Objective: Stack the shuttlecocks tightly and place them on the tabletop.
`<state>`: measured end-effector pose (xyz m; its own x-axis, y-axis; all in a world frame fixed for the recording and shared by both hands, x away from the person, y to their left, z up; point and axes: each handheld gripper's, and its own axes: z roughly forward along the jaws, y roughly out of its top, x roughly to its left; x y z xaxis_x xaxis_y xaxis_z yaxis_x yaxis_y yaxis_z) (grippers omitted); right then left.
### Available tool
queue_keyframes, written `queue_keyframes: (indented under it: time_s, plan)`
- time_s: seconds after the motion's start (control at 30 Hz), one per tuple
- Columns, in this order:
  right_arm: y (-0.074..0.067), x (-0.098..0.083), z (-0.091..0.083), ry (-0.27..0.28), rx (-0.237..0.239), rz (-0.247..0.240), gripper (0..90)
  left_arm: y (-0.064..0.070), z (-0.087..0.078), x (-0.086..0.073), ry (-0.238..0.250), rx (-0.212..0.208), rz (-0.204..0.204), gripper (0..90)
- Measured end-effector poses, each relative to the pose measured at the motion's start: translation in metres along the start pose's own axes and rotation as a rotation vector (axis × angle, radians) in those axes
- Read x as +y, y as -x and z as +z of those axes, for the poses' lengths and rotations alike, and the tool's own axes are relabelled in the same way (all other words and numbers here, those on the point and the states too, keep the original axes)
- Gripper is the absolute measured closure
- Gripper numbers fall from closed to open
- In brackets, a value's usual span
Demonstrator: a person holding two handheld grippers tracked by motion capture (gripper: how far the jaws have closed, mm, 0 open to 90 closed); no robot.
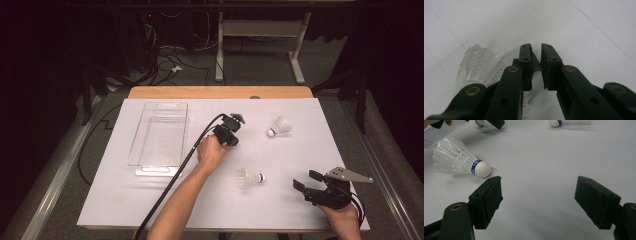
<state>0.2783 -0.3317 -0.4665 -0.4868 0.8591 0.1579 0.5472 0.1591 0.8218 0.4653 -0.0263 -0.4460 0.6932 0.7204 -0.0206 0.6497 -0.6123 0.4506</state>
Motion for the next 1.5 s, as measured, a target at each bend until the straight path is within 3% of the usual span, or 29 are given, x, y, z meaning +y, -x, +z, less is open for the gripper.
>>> queue_keyframes:
  time_s: [0.4,1.03,1.5]
  plan:
    - [0.0,0.0,0.001,-0.004,0.002,-0.003,22.2,0.002,-0.001,0.001,0.012,-0.023,-0.013,69.8]
    - [0.0,0.0,0.001,-0.005,0.002,0.0,22.2,0.002,-0.008,0.002,0.044,-0.041,-0.02,63.2]
    - [0.0,0.0,0.001,-0.006,0.002,-0.001,22.2,0.002,-0.014,0.002,0.067,-0.083,-0.042,56.9]
